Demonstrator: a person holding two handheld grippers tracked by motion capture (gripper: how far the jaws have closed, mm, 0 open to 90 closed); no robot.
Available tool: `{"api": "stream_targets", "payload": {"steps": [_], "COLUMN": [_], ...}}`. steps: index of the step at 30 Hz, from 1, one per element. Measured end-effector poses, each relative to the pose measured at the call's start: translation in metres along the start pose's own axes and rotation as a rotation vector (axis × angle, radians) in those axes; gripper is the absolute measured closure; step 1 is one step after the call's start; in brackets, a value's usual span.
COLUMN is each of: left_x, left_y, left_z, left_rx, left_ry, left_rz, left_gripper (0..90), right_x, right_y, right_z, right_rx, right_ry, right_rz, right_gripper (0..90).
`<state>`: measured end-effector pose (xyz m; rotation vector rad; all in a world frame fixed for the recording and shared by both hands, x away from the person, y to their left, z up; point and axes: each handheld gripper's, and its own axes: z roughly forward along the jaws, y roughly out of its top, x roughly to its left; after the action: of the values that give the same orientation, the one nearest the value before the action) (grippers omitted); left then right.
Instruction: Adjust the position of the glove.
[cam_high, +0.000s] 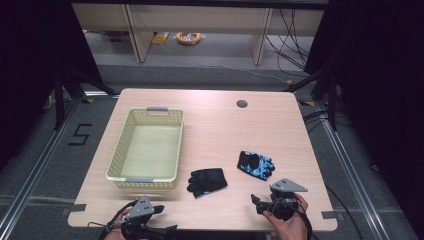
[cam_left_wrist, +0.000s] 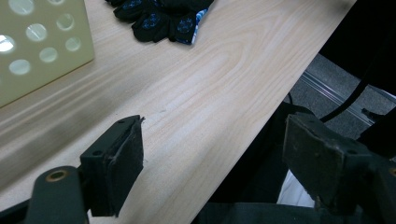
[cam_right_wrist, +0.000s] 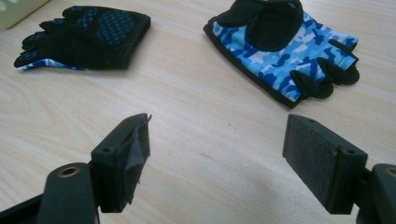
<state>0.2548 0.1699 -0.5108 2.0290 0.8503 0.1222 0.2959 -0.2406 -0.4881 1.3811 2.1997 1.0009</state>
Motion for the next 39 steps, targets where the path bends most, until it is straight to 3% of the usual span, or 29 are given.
{"api": "stream_targets", "payload": {"steps": [3, 4, 5, 7, 10, 11, 13, 15, 16, 17, 20, 21, 22, 23, 26, 27, 30, 31, 33, 35, 38, 39], "left_x": [0.000, 0.000, 0.000, -0.001, 0.000, 0.000, 0.000, 0.000, 0.001, 0.000, 0.001, 0.000, 0.000, -0.001, -0.002, -0.004, -0.003, -0.004, -0.003, -0.002, -0.002, -0.002], "left_y": [0.000, 0.000, 0.000, 0.000, 0.000, 0.000, 0.000, 0.000, 0.001, 0.002, 0.003, 0.004, 0.006, 0.009, 0.012, 0.014, 0.017, 0.018, 0.024, 0.029, 0.037, 0.040], "left_z": [-0.001, 0.000, 0.000, 0.000, -0.001, -0.001, 0.000, 0.000, 0.000, 0.001, 0.001, 0.004, 0.003, 0.006, 0.009, 0.012, 0.016, 0.020, 0.024, 0.029, 0.038, 0.040], "left_rx": [0.010, 0.003, 0.000, 0.005, 0.003, 0.009, 0.008, 0.010, 0.007, 0.001, -0.002, -0.021, -0.007, -0.012, -0.013, -0.008, -0.004, -0.017, 0.000, 0.000, 0.001, 0.000], "left_ry": [-0.004, 0.004, 0.000, 0.000, 0.002, -0.002, -0.001, -0.004, -0.004, 0.006, 0.004, 0.010, 0.005, 0.015, 0.008, 0.003, 0.015, 0.014, 0.012, 0.027, 0.031, 0.030], "left_rz": [0.000, 0.004, 0.001, -0.029, -0.010, -0.010, -0.010, -0.023, -0.007, -0.011, -0.009, -0.018, -0.013, -0.019, 0.011, -0.010, 0.023, -0.002, 0.033, 0.032, 0.025, 0.043], "left_gripper": [19.9, 19.9, 19.9, 19.9, 19.9, 19.9, 19.9, 19.9, 19.9, 19.9, 20.0, 20.1, 20.3, 20.8, 21.3, 21.4, 21.8, 21.8, 22.5, 22.5, 22.8, 23.4], "right_x": [-0.002, 0.001, -0.003, -0.002, -0.001, -0.002, -0.002, 0.000, 0.003, 0.001, 0.002, 0.003, 0.007, 0.010, 0.016, 0.023, 0.029, 0.029, 0.033, 0.036, 0.039, 0.041], "right_y": [-0.001, -0.001, -0.001, 0.000, 0.000, 0.000, 0.001, 0.002, 0.002, 0.005, 0.009, 0.012, 0.017, 0.026, 0.033, 0.042, 0.053, 0.053, 0.062, 0.070, 0.081, 0.086], "right_z": [0.002, 0.001, 0.002, 0.001, 0.002, 0.003, 0.003, 0.003, 0.002, 0.005, 0.005, 0.008, 0.008, 0.011, 0.015, 0.019, 0.027, 0.027, 0.034, 0.041, 0.057, 0.065], "right_rx": [-0.007, 0.004, -0.014, -0.003, -0.008, -0.016, -0.020, -0.002, 0.005, -0.020, -0.021, -0.040, -0.030, -0.045, -0.054, -0.044, -0.043, -0.043, -0.044, -0.041, -0.017, -0.008], "right_ry": [0.010, 0.005, 0.005, 0.008, 0.014, 0.015, 0.021, 0.031, 0.026, 0.048, 0.060, 0.083, 0.088, 0.099, 0.107, 0.123, 0.137, 0.137, 0.151, 0.157, 0.182, 0.184], "right_rz": [-0.007, 0.032, -0.020, -0.008, -0.005, -0.030, -0.034, -0.010, 0.015, -0.030, -0.036, -0.041, -0.039, -0.091, -0.116, -0.138, -0.152, -0.152, -0.163, -0.172, -0.181, -0.176], "right_gripper": [25.4, 26.2, 26.3, 26.3, 28.1, 28.1, 28.2, 29.9, 30.8, 33.3, 35.2, 36.7, 38.6, 40.0, 40.7, 42.3, 44.8, 44.8, 46.2, 48.6, 51.5, 52.4]}}
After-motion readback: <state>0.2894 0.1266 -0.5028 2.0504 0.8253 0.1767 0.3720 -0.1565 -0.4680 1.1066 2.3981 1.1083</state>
